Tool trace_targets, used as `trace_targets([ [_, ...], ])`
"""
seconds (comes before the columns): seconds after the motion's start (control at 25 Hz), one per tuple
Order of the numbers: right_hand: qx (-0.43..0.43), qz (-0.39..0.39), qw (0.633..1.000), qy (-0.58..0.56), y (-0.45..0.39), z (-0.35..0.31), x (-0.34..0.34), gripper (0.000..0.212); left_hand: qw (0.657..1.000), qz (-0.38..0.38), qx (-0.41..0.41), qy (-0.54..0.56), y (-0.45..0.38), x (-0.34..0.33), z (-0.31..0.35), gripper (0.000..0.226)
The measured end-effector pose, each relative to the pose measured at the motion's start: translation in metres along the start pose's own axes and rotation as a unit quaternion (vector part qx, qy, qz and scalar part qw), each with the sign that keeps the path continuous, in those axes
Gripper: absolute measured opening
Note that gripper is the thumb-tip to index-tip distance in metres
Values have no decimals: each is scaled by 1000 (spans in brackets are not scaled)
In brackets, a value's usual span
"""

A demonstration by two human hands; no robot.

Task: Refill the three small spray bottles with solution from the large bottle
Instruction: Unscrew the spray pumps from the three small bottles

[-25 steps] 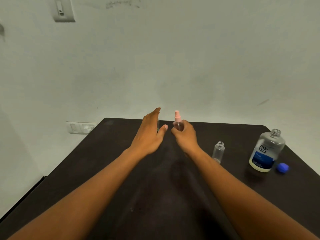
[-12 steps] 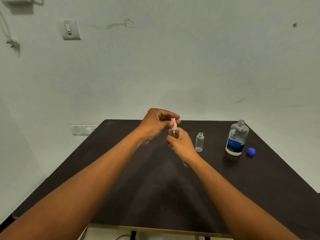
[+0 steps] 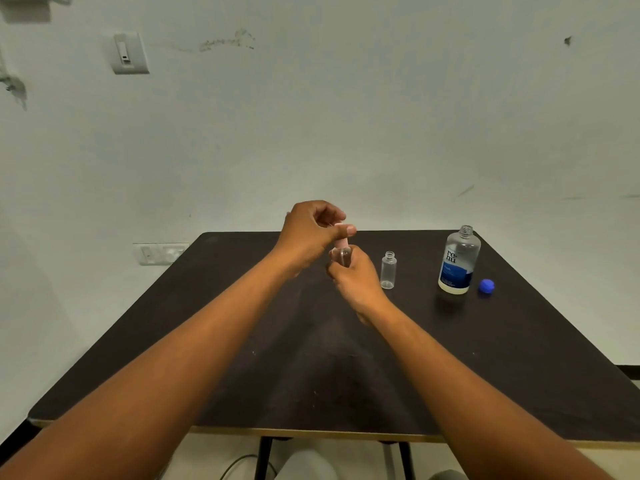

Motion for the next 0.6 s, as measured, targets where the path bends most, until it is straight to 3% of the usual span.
trace_targets([
  [0.08, -4, 1, 1000, 1, 0, 1, 1, 16, 996, -61, -24, 63, -2, 2, 3, 25],
  [0.2, -7, -4, 1000, -1, -1, 3, 0, 17, 992, -111, -44, 40, -4, 4, 0, 28],
  [0.32, -6, -7, 1000, 0, -1, 4, -3, 17, 998, -57, -31, 2, -7, 4, -8, 14],
  [0.44, -12, -9, 1000, 6, -2, 6, -9, 19, 998, -12, -3, -69, -7, 0, -20, 35],
  [0.52, -14, -12, 1000, 1, -1, 6, -11, 17, 999, -7, 2, -40, -5, 0, -25, 36],
  [0.6, -12, -10, 1000, -1, -3, 7, -10, 15, 998, -32, -6, 54, -4, 2, -26, 21],
])
Point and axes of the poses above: each hand's wrist, its own y-axis away from the middle knuckle, its own x-axis out of the back of the hand, z = x × y, the point moved 6 cm from there along -y, towards the middle knuckle, and after that the axes turned 11 degrees about -x, right-handed, at the moved point
